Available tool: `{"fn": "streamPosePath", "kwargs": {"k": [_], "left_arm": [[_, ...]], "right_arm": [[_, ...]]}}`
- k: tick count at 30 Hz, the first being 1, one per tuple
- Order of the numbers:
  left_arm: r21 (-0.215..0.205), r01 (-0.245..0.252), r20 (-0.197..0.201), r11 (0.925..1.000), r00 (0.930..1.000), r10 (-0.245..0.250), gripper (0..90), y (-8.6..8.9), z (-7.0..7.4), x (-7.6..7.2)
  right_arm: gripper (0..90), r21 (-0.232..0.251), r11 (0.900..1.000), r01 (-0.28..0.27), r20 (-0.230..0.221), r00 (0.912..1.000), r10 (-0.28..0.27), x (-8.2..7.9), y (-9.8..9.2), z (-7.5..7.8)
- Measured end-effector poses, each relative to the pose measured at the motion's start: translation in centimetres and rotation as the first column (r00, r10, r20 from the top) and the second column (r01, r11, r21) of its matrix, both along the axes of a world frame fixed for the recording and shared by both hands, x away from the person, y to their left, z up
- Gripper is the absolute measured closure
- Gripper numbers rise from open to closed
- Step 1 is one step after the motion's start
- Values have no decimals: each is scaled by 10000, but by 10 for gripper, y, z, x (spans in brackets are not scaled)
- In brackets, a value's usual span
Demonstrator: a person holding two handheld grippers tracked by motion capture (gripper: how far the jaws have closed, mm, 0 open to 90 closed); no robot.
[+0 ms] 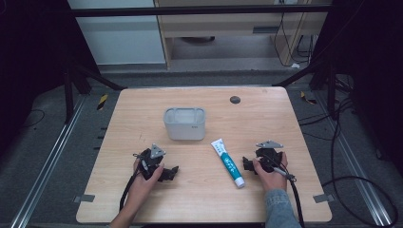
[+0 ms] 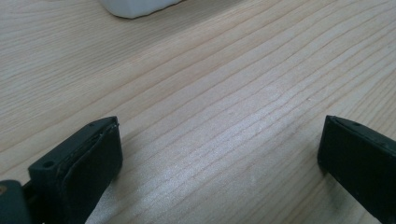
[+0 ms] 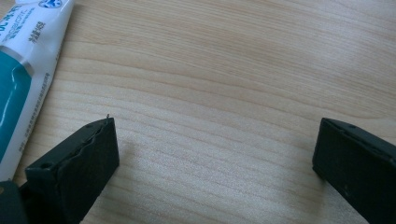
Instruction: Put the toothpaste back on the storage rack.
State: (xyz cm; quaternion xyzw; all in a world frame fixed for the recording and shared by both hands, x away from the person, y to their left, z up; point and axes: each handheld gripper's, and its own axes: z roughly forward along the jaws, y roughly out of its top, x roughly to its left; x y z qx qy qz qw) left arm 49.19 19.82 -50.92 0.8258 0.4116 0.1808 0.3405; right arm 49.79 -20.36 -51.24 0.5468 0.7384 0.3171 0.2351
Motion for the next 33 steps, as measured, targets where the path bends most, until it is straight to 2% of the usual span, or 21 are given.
{"fn": "streamPosePath", "kwargs": {"k": [5,9,13,15,17,18,19,20,22,25,28,30,32,33], "left_arm": [[0,-1,2,10000,10000,1,0,0,0,0],[1,-40,0,10000,10000,40,0,0,0,0],[-9,-104,-4,9999,9999,104,0,0,0,0],[13,-140,-7,9999,9999,140,0,1,0,2],[13,-162,-9,9999,9999,162,0,1,0,2],[15,-163,-9,9999,9999,163,0,1,0,2],[17,-156,-5,9999,9999,156,0,1,0,2],[17,-167,2,9999,9999,167,0,1,0,2],[7,-193,-2,9998,9998,193,0,2,0,1],[6,-182,11,9998,9998,182,0,3,0,2],[35,-384,-2,9993,9993,384,0,7,0,2],[5,-433,10,9991,9991,433,0,9,0,1],[43,-452,-7,9990,9990,452,0,10,0,0],[43,-452,-7,9990,9990,452,0,10,0,0]], "right_arm": [[8,3,10000,-2,-2,10000,2,0,0,0],[110,-132,9996,-263,-96,9996,262,-3,3,6],[157,-602,9942,-886,143,9959,896,-6,22,25],[172,-585,9918,-1140,306,9928,1160,-7,35,39],[177,-776,9862,-1464,417,9878,1499,-7,51,52],[177,-776,9862,-1464,417,9878,1499,-7,51,52],[177,-834,9803,-1792,318,9827,1823,-8,65,63],[189,-712,9796,-1879,263,9814,1901,-8,71,67],[214,-710,9742,-2140,-20,9767,2144,-7,84,74],[260,-994,9675,-2324,-458,9724,2289,-3,100,79],[283,-1030,9672,-2322,-893,9706,2235,2,110,80],[308,-838,9692,-2318,-1011,9695,2232,4,113,80],[367,-799,9724,-2193,-1127,9712,2098,4,115,81],[367,-799,9724,-2193,-1127,9712,2098,4,115,81]]}}
